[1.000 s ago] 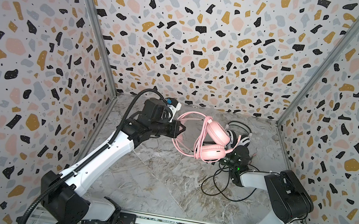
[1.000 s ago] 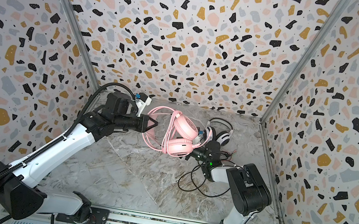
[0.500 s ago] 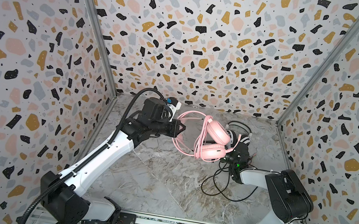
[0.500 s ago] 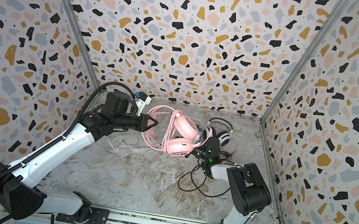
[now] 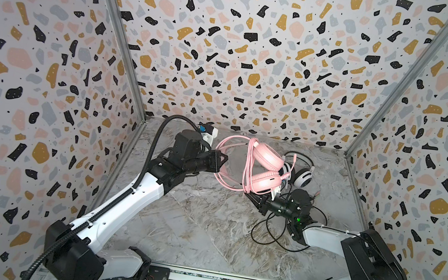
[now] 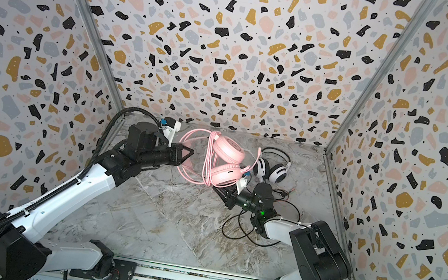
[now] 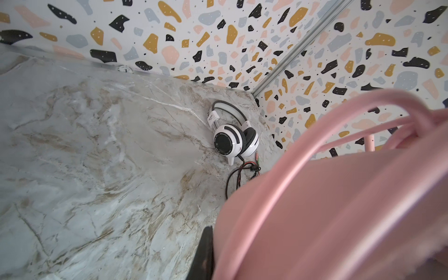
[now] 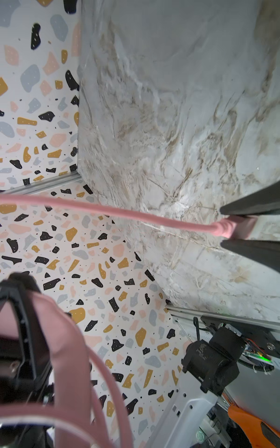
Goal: Wrap the headphones
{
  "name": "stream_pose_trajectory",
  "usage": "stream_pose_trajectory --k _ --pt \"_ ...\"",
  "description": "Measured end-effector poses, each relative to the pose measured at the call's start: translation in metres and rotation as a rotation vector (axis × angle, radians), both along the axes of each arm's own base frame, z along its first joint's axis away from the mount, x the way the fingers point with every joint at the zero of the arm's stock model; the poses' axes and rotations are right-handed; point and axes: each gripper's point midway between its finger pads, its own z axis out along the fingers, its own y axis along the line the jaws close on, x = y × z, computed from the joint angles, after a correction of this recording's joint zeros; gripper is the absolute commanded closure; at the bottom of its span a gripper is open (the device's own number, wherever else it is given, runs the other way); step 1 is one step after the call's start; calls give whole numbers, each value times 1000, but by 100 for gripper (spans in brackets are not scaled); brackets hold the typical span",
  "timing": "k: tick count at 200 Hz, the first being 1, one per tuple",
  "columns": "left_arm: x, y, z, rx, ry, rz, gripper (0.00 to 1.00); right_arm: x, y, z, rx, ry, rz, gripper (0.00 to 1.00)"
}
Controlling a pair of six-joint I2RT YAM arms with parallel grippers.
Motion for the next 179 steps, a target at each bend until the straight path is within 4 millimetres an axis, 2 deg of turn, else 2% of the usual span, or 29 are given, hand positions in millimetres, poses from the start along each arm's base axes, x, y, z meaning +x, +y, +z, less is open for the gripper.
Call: stream_pose_trajectory --k 24,68,95,114,134,150,179 --pt "5 9 -22 24 26 60 100 -19 12 -10 -22 37 0 100" --pt "12 21 -53 18 66 157 100 -42 14 -30 -79 98 -46 100" --pt "25 30 -64 22 60 230 100 -52 15 -19 -70 73 -45 100" --pt "27 37 -87 51 93 263 100 -56 11 -13 -59 55 -55 100" --pt "23 44 -110 84 132 281 100 -60 4 -15 -69 56 -69 100" --pt "21 46 -117 96 147 284 100 -63 -1 -23 -91 68 -78 100" --pt "22 46 -117 95 142 285 100 -68 -7 -33 -114 83 -85 100"
